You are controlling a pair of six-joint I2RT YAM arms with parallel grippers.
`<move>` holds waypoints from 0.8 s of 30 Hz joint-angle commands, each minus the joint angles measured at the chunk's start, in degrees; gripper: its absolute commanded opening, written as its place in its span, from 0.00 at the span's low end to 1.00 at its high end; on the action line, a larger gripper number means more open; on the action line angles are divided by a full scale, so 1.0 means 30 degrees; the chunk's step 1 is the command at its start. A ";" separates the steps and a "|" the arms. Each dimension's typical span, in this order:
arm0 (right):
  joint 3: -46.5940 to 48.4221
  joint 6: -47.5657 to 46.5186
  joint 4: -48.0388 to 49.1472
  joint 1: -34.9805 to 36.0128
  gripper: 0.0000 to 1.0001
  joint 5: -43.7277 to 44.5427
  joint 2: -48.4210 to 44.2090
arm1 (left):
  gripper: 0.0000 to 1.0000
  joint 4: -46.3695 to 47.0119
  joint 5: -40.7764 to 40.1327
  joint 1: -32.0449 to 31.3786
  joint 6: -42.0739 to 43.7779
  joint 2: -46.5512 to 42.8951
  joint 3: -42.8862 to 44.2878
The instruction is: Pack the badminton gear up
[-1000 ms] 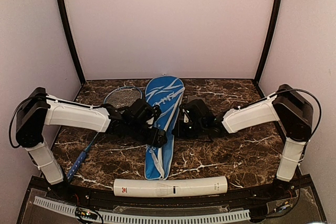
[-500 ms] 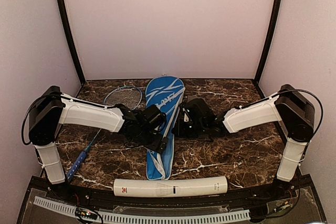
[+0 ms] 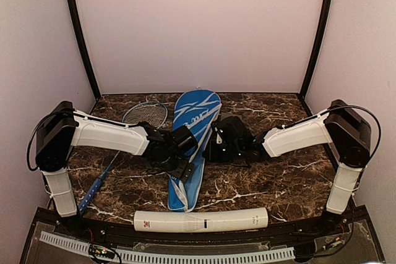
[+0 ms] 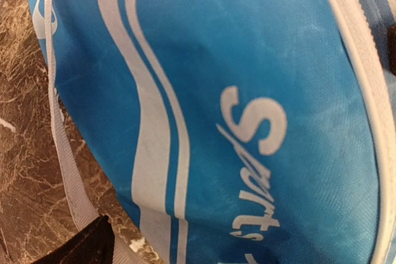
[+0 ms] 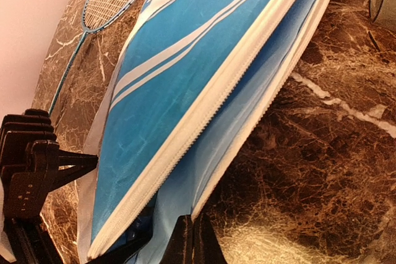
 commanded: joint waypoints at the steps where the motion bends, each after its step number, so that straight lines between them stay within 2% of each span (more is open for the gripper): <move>1: 0.0013 -0.0211 0.0573 0.0085 0.00 0.0636 -0.0387 | 0.96 0.0453 0.1113 0.0044 0.0692 -0.0862 -0.0403; 7: -0.0261 0.0038 0.0746 0.0083 0.00 0.0695 -0.0304 | 0.97 0.3641 0.4635 0.0058 0.2336 -0.3205 -0.1129; 14: -0.0358 0.0126 0.0822 0.0082 0.00 0.0755 -0.0206 | 0.99 0.4110 0.5227 0.0403 0.4573 -0.6093 -0.2036; 19: -0.0506 0.0175 0.0867 0.0095 0.00 0.0692 -0.0171 | 0.99 0.3542 0.6266 0.3007 0.5237 -0.7934 -0.3471; 22: -0.0570 0.0175 0.0866 0.0083 0.00 0.0750 -0.0283 | 0.99 0.3058 0.5979 0.4723 0.5624 -0.8960 -0.4376; 24: -0.0601 0.0172 0.0867 0.0035 0.06 0.0753 -0.0360 | 0.99 0.2556 0.5778 0.6345 0.5555 -0.9226 -0.5084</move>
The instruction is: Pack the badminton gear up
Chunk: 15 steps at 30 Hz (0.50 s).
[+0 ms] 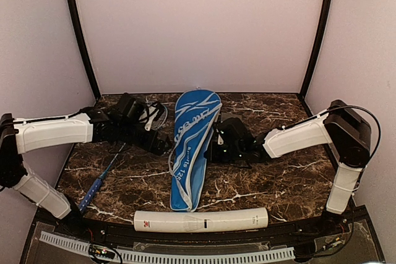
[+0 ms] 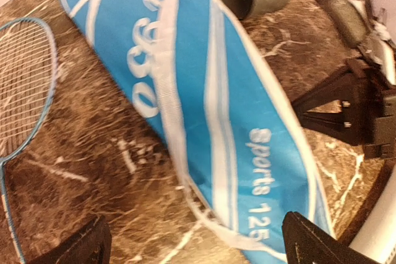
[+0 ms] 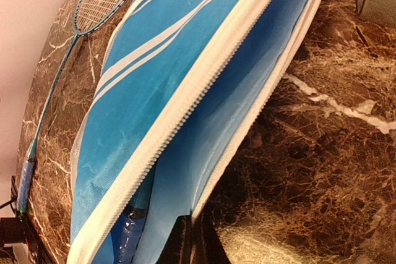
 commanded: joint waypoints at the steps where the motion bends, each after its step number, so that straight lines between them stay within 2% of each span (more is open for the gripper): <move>1: -0.0282 0.0048 0.0728 -0.0004 0.10 0.0330 -0.0385 | 0.99 -0.1694 -0.0031 0.3300 0.0567 -0.1060 -0.1562; 5: -0.0253 -0.0060 0.0667 -0.0005 0.27 0.0387 -0.0658 | 0.99 -0.2526 -0.0141 0.6496 0.0647 -0.1159 -0.2729; 8: -0.0351 -0.0220 0.0603 -0.0049 0.38 0.0594 -0.1061 | 0.99 -0.2426 0.0872 0.8228 0.0499 -0.1432 -0.3200; 12: -0.0630 -0.0383 0.0625 -0.0118 0.50 0.1018 -0.1633 | 0.99 -0.2922 0.1317 0.9328 0.1074 -0.0833 -0.3168; 15: -0.0948 -0.0456 0.0784 -0.0194 0.54 0.1299 -0.2034 | 0.99 -0.3526 0.1240 0.9699 0.1528 0.0069 -0.2969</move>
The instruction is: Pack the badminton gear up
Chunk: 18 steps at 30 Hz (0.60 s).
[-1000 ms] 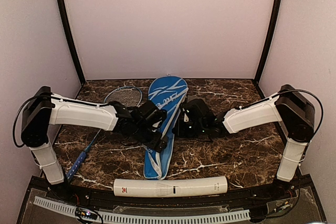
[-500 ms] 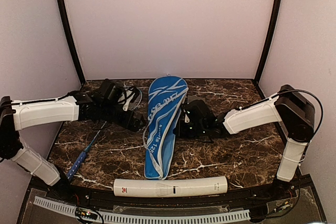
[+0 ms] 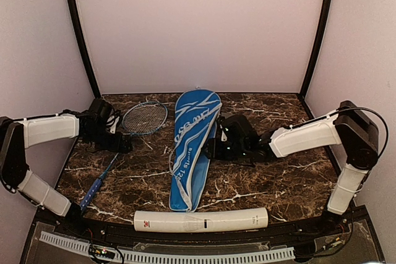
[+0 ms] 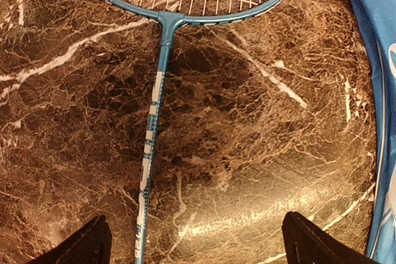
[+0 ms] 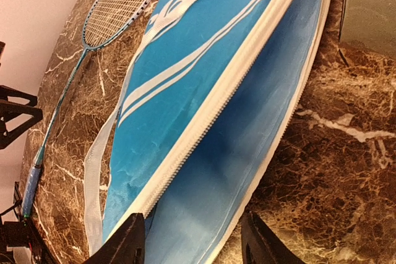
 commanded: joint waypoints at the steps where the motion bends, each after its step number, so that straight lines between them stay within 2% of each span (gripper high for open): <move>1: -0.0573 -0.0250 0.0806 -0.0186 0.55 0.0753 -0.1051 | 0.99 -0.1284 0.0385 0.0426 0.0889 0.0907 0.0259; 4: -0.0840 -0.0257 0.0937 -0.0258 0.56 0.0949 -0.1362 | 0.97 -0.1583 -0.0562 0.0440 0.0960 0.1614 0.0549; 6: -0.1110 -0.0241 0.1068 -0.0304 0.57 0.1031 -0.1651 | 0.92 -0.1689 -0.1341 0.0518 0.0979 0.2034 0.0661; 10: -0.1739 -0.0097 0.1664 -0.0334 0.57 0.1084 -0.2044 | 0.80 -0.1858 -0.1772 0.0798 0.0924 0.2745 0.0689; 15: -0.2225 -0.0019 0.2022 -0.0450 0.57 0.0927 -0.2199 | 0.57 -0.1817 -0.1143 0.1327 0.0950 0.3281 0.0697; 18: -0.2471 0.0010 0.2131 -0.0545 0.57 0.0896 -0.2302 | 0.49 -0.1749 -0.0749 0.1404 0.0953 0.3415 0.0654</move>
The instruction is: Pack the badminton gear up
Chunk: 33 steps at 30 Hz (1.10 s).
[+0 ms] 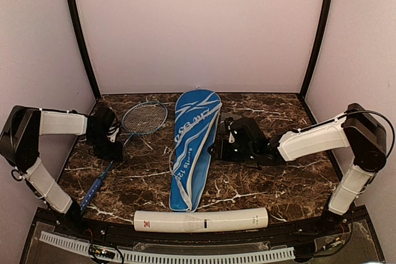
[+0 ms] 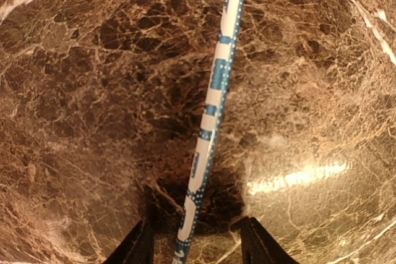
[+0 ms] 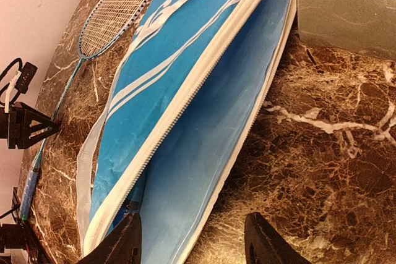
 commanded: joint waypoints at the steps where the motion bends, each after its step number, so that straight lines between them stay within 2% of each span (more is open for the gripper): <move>1: -0.0489 0.0076 0.1023 -0.0240 0.57 0.0167 -0.0697 | 0.45 -0.0509 0.0512 0.0233 0.0142 0.0175 0.0327; 8: -0.0852 0.0221 0.1187 -0.0424 0.57 0.0300 -0.0938 | 0.15 -0.0572 0.1211 0.0250 0.0139 0.0450 0.0369; 14: -0.0803 0.0324 0.1194 -0.0467 0.57 0.0195 -0.0869 | 0.00 -0.0306 0.2120 0.0230 0.0039 -0.0010 0.0213; 24: -0.0365 0.0282 0.0783 -0.0542 0.57 0.0244 -0.1060 | 0.00 0.0523 0.4238 -0.0090 -0.1832 -0.3422 0.0036; 33: 0.0136 -0.0298 0.0024 -0.0542 0.57 0.0893 -0.1657 | 0.00 0.2229 0.4437 -0.3091 -0.4672 -0.6116 0.0272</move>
